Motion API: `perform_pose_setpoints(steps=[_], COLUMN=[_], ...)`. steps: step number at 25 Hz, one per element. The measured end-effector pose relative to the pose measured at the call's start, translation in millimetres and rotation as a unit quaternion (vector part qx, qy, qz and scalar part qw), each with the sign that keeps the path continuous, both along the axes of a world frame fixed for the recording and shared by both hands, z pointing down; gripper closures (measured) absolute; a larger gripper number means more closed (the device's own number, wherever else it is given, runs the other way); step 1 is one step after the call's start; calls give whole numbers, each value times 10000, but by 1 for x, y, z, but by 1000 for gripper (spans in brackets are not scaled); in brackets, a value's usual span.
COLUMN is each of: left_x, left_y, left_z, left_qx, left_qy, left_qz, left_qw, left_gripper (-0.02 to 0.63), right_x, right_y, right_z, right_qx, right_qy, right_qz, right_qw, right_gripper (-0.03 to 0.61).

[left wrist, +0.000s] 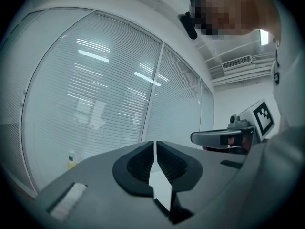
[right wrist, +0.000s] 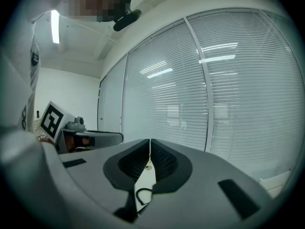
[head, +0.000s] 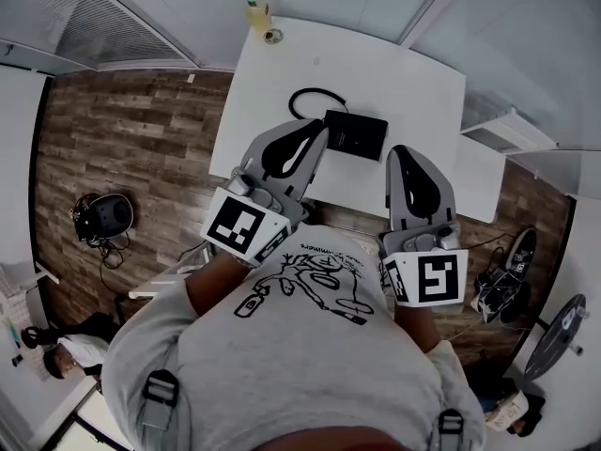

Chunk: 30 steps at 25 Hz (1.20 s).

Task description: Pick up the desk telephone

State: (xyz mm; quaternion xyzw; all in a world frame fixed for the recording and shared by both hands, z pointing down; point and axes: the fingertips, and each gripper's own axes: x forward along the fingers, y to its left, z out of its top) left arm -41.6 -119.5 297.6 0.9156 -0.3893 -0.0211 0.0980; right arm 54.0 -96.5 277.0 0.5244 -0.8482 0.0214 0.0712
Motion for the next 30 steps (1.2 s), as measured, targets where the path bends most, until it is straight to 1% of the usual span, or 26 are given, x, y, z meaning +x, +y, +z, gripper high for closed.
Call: perform_pose_setpoints(steps=[9,14,17,20,22,26,30], left_x=[-17,-15,-7,4,10,21,28], left_y=[-40,-47,-45,-40,-40,-39,-35], left_z=[7,9,8,6,5,4,1], left_qx=[0,-24,-68,-28,-3,-88,-72], left_qy=[-78,-73,-40,-51,-74,-28,-45], left_qz=[131,146,175,213,192,108,96], left_qw=[9999,9999,9998,9998,9998,9999,9999], left_gripper=[595,595,595,595,595,595,595], right_x=[-17,-16,-9,3,12,26,33], right_y=[-38,-46,-44,-41,-40,-38,-36], right_z=[10,12,8,7,7,3,-1], right_qx=[-26,-25,2,20,-4,2,45], right_qy=[-6,-1,-7,-5,-15,6,-15], right_qz=[92,78,109,135,146,112,95], right_qw=[10000,10000,9999,9999,9999,9999,9999], right_gripper=[571,571,571,571,571,571,571])
